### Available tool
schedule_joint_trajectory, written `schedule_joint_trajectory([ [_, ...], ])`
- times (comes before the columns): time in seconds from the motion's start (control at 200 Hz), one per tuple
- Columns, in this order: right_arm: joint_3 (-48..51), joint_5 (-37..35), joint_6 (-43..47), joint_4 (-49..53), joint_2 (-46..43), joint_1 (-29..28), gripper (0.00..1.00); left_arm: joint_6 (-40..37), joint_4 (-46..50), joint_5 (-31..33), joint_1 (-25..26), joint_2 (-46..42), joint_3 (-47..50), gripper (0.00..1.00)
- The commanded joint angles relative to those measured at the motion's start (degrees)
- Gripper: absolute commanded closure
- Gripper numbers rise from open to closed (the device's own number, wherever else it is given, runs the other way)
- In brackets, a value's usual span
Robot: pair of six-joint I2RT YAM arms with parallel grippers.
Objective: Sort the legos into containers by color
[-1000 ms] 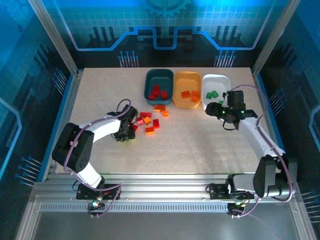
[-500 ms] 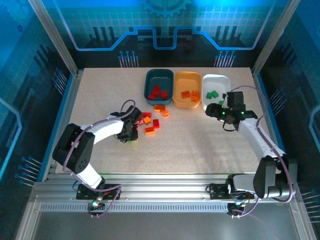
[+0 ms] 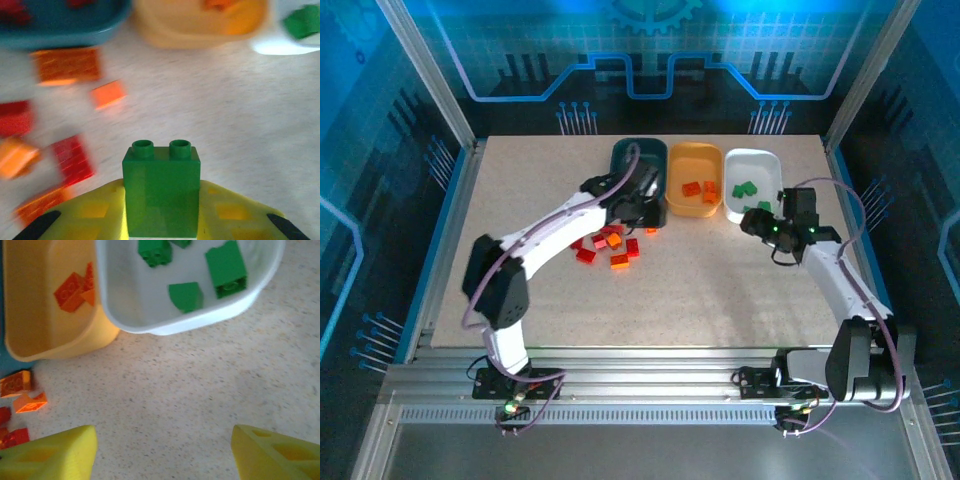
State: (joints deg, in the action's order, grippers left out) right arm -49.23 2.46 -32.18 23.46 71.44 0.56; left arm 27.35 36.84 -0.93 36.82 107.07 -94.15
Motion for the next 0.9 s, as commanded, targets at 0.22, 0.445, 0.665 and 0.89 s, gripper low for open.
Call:
schedule_joint_trajectory([
  [0.22, 7.1, 2.8, -4.8, -1.6, -8.5, 6.9, 0.27, 4.1, -15.4, -27.0, 2.3, 27.6, -30.9, 0.74],
  [0.445, 8.4, 6.4, -5.2, -3.2, -8.9, 10.0, 0.27, 7.5, -14.8, -25.7, 4.0, 42.2, -51.1, 0.71],
  [0.665, 9.3, 8.5, -5.4, -4.6, -9.2, 10.3, 0.27, 10.7, -19.7, -24.3, 4.2, 46.6, -53.8, 0.69],
  [0.89, 9.2, 9.3, -5.3, -5.1, -9.9, 10.3, 0.26, 9.9, -17.6, -21.8, 4.1, 49.4, -58.1, 0.64],
])
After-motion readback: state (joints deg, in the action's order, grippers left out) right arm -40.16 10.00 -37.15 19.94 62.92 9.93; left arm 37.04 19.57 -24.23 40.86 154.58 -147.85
